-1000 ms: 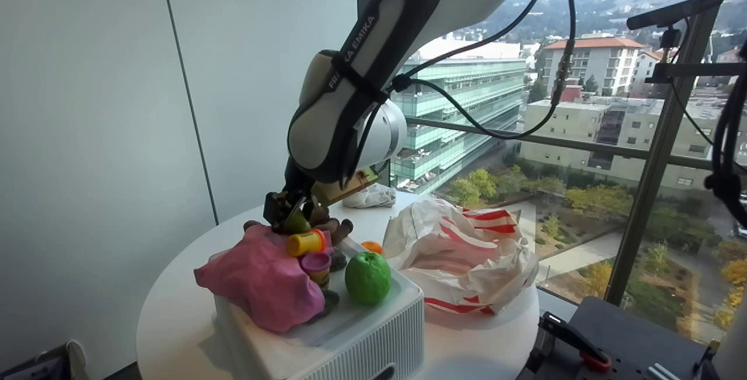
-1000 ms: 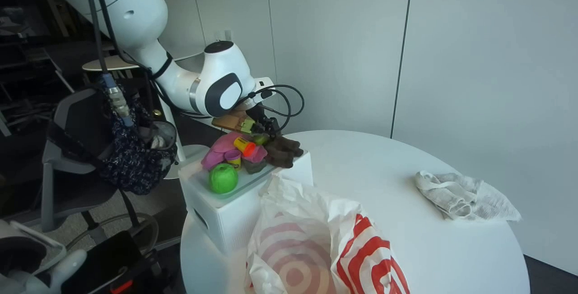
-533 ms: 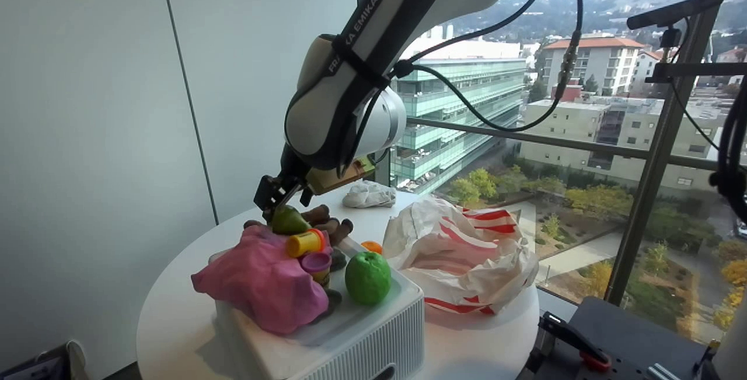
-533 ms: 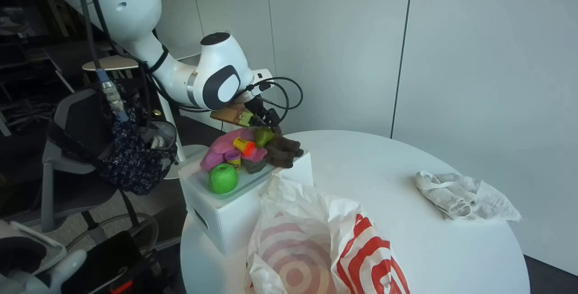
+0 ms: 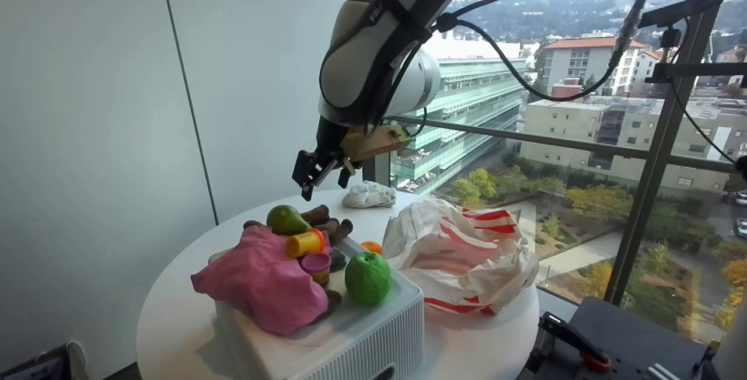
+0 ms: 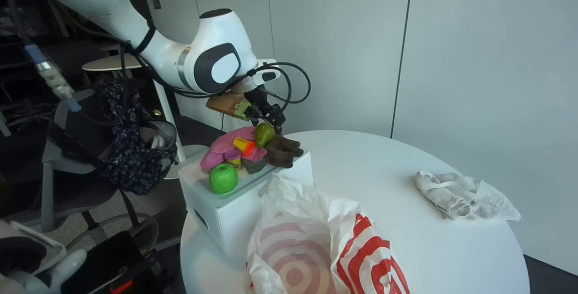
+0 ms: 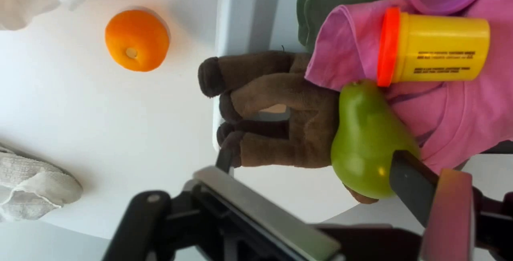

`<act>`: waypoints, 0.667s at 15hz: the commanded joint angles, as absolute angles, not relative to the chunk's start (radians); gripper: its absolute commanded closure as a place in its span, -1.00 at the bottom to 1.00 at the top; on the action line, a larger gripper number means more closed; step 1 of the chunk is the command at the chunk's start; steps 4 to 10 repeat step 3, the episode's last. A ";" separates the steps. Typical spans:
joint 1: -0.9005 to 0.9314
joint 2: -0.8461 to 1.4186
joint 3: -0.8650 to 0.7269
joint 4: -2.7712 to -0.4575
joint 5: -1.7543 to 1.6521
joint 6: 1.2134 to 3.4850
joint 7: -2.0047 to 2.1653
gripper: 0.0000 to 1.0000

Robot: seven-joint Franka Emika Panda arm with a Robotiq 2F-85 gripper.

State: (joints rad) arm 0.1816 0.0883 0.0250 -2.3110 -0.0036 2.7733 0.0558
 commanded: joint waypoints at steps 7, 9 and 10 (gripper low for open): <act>0.139 -0.163 0.061 -2.422 0.053 2.508 0.059 -1.00; 0.139 -0.163 0.061 -2.422 0.053 2.508 0.059 -1.00; 0.139 -0.163 0.061 -2.422 0.053 2.508 0.059 -1.00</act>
